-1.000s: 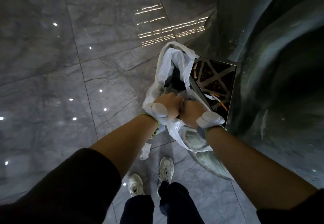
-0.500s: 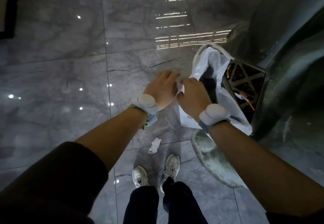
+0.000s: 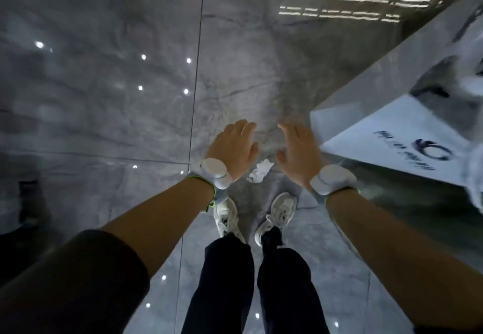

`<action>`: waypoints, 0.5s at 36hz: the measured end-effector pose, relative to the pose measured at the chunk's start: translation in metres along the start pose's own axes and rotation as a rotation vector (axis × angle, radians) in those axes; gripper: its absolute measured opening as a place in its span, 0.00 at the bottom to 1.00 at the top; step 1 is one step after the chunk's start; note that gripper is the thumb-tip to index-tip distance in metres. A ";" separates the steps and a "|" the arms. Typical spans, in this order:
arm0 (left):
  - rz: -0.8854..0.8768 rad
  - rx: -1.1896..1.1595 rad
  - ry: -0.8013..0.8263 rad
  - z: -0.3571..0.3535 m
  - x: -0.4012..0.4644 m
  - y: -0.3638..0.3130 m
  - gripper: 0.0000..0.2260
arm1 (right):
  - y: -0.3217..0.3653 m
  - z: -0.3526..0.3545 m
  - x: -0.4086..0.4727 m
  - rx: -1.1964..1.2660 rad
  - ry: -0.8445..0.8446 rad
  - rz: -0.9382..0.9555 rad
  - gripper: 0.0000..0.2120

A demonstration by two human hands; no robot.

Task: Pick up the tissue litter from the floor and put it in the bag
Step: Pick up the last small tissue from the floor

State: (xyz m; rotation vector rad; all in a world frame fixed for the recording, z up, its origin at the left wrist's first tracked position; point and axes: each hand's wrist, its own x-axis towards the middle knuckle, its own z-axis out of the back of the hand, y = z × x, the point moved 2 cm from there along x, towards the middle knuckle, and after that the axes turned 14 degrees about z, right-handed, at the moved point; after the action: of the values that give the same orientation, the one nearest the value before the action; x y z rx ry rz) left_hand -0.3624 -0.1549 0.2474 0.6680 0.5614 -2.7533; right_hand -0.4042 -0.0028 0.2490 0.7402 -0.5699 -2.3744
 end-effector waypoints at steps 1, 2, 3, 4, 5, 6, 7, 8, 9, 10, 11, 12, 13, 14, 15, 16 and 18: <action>0.023 -0.001 0.020 -0.031 0.007 0.012 0.20 | -0.019 -0.032 0.006 -0.014 0.010 -0.012 0.28; 0.038 0.004 0.051 -0.059 0.012 0.021 0.20 | -0.033 -0.055 0.009 -0.019 0.040 -0.029 0.29; 0.052 0.020 0.073 -0.064 0.012 0.027 0.20 | -0.037 -0.058 0.011 -0.019 0.046 -0.025 0.30; 0.076 0.033 0.098 -0.091 0.016 0.035 0.20 | -0.052 -0.085 0.013 -0.032 0.084 -0.038 0.31; 0.098 0.035 0.114 -0.115 0.022 0.044 0.20 | -0.067 -0.106 0.019 -0.053 0.097 -0.042 0.31; 0.106 0.031 0.125 -0.119 0.022 0.046 0.20 | -0.069 -0.108 0.020 -0.051 0.102 -0.043 0.31; 0.116 0.041 0.129 -0.145 0.029 0.054 0.20 | -0.085 -0.131 0.026 -0.051 0.117 -0.044 0.31; 0.134 0.040 0.139 -0.166 0.036 0.060 0.20 | -0.101 -0.150 0.030 -0.049 0.124 -0.061 0.32; 0.133 0.035 0.155 -0.193 0.045 0.066 0.21 | -0.117 -0.172 0.036 -0.037 0.134 -0.063 0.32; 0.144 0.031 0.173 -0.198 0.045 0.068 0.22 | -0.121 -0.175 0.035 -0.037 0.144 -0.061 0.32; 0.136 0.031 0.171 -0.220 0.052 0.072 0.22 | -0.136 -0.193 0.037 -0.050 0.153 -0.054 0.32; 0.155 0.030 0.180 -0.251 0.063 0.076 0.22 | -0.159 -0.218 0.042 -0.083 0.165 -0.068 0.32; 0.157 0.010 0.174 -0.255 0.066 0.078 0.22 | -0.162 -0.221 0.044 -0.075 0.158 -0.056 0.32; 0.171 0.019 0.191 -0.275 0.071 0.083 0.22 | -0.172 -0.238 0.047 -0.074 0.179 -0.063 0.33; 0.183 0.011 0.179 -0.276 0.073 0.085 0.23 | -0.173 -0.241 0.048 -0.076 0.170 -0.057 0.32; 0.196 0.022 0.192 -0.305 0.081 0.090 0.23 | -0.188 -0.265 0.052 -0.087 0.184 -0.062 0.32; 0.204 0.016 0.177 -0.324 0.089 0.096 0.24 | -0.198 -0.282 0.059 -0.092 0.180 -0.051 0.31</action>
State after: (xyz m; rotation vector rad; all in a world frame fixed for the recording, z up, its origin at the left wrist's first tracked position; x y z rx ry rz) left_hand -0.2829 -0.1169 -0.0910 0.9253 0.4786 -2.5276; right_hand -0.3488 0.0445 -0.0929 0.9244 -0.3677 -2.3318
